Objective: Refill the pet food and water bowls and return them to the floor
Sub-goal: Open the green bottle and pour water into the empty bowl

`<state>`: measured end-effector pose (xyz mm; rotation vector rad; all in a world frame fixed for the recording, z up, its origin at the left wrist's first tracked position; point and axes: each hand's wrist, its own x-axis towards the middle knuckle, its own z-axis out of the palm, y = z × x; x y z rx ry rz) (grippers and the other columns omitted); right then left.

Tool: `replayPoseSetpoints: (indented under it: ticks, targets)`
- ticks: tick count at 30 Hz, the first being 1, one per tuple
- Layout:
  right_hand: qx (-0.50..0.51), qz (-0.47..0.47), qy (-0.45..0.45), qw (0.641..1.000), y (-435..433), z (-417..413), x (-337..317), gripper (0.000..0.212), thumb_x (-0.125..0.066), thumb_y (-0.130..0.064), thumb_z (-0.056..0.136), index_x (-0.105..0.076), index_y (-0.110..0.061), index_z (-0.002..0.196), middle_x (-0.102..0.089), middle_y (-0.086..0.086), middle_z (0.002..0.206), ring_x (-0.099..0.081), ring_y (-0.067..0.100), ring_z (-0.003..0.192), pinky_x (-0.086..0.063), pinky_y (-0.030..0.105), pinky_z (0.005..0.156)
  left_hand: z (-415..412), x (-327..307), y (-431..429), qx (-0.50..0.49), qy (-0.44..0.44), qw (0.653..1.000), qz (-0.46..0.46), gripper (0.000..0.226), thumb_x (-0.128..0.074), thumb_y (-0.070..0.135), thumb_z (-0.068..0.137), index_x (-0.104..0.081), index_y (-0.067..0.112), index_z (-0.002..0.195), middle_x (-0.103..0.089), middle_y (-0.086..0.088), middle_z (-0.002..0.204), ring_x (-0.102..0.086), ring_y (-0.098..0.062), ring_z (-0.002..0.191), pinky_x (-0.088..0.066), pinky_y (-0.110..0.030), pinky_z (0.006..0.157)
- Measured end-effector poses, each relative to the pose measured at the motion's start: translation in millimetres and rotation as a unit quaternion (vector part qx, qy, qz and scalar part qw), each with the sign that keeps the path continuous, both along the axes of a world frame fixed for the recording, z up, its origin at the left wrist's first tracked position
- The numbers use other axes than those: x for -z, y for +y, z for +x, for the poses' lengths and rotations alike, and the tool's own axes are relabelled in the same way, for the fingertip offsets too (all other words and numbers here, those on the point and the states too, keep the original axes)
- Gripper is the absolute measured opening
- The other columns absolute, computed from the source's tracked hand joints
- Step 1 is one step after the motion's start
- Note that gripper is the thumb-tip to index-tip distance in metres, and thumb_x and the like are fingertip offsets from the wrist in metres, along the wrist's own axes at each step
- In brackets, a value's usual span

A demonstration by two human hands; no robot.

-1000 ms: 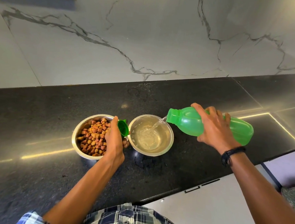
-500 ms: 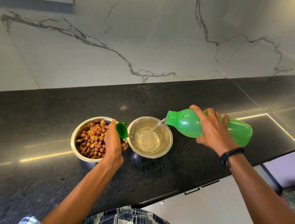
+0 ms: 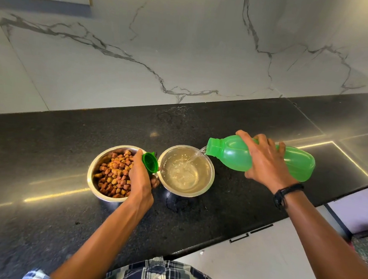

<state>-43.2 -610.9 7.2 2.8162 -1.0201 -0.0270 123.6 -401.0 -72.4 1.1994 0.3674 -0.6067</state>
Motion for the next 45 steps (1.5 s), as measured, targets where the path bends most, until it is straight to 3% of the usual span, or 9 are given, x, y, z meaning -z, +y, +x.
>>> replayPoseSetpoints:
  ticks: [5, 23, 28, 34, 41, 45]
  targets:
    - [-0.002, 0.003, 0.0, 1.0, -0.1, 1.1, 0.9, 0.121, -0.091, -0.018, 0.058, -0.015, -0.036, 0.151, -0.047, 0.011, 0.126, -0.048, 0.033, 0.122, -0.029, 0.071, 0.106, -1.0, 1.3, 0.6, 0.006, -0.025, 1.0, 0.008, 0.038, -0.048, 0.051, 0.093, -0.066, 0.02, 0.081, -0.062, 0.007, 0.052, -0.048, -0.003, 0.036, -0.036, -0.018, 0.035]
    - [-0.012, -0.01, 0.006, 1.0, -3.7, 4.1, 6.5, 0.119, -0.089, -0.016, 0.06, -0.015, -0.037, 0.151, -0.046, 0.01, 0.125, -0.047, 0.032, 0.12, -0.027, 0.07, 0.107, 0.3, 0.8, -2.4, 0.014, -0.027, 1.0, 0.006, 0.037, -0.046, 0.047, 0.095, -0.065, 0.018, 0.083, -0.059, 0.003, 0.056, -0.046, -0.004, 0.034, -0.035, -0.017, 0.033]
    - [-0.011, 0.001, 0.001, 1.0, -6.3, 5.0, 11.2, 0.12, -0.09, -0.017, 0.059, -0.015, -0.037, 0.15, -0.046, 0.011, 0.125, -0.047, 0.033, 0.121, -0.027, 0.071, 0.107, 1.0, 3.9, -4.4, 0.017, -0.026, 0.999, 0.023, 0.037, -0.045, 0.048, 0.096, -0.063, 0.016, 0.096, -0.062, 0.0, 0.071, -0.049, -0.005, 0.043, -0.038, -0.015, 0.035]
    - [-0.012, 0.013, -0.011, 1.0, -8.3, 5.5, 16.7, 0.122, -0.091, -0.018, 0.057, -0.013, -0.038, 0.149, -0.046, 0.01, 0.125, -0.047, 0.033, 0.121, -0.028, 0.071, 0.107, 1.4, 5.7, -7.7, 0.024, -0.02, 0.999, 0.027, 0.042, -0.043, 0.053, 0.095, -0.066, 0.02, 0.084, -0.06, 0.0, 0.064, -0.048, -0.003, 0.038, -0.037, -0.018, 0.036]
    - [-0.004, 0.068, -0.064, 0.996, -5.7, 3.3, 20.0, 0.121, -0.093, -0.021, 0.054, -0.017, -0.039, 0.147, -0.047, 0.009, 0.123, -0.048, 0.033, 0.119, -0.032, 0.068, 0.106, 2.0, -5.3, -18.4, 0.049, -0.047, 0.997, 0.045, 0.05, -0.038, 0.06, 0.094, -0.06, 0.015, 0.09, -0.056, -0.003, 0.074, -0.046, -0.009, 0.054, -0.037, -0.023, 0.045]
    - [-0.004, 0.139, -0.137, 0.981, -6.6, 1.0, 22.8, 0.118, -0.094, -0.022, 0.051, -0.022, -0.037, 0.144, -0.051, 0.009, 0.124, -0.051, 0.032, 0.117, -0.041, 0.06, 0.102, 0.2, -26.9, -32.0, 0.09, -0.086, 0.991, 0.056, 0.053, -0.033, 0.063, 0.096, -0.06, 0.017, 0.098, -0.061, -0.005, 0.092, -0.057, -0.013, 0.077, -0.042, -0.028, 0.062]
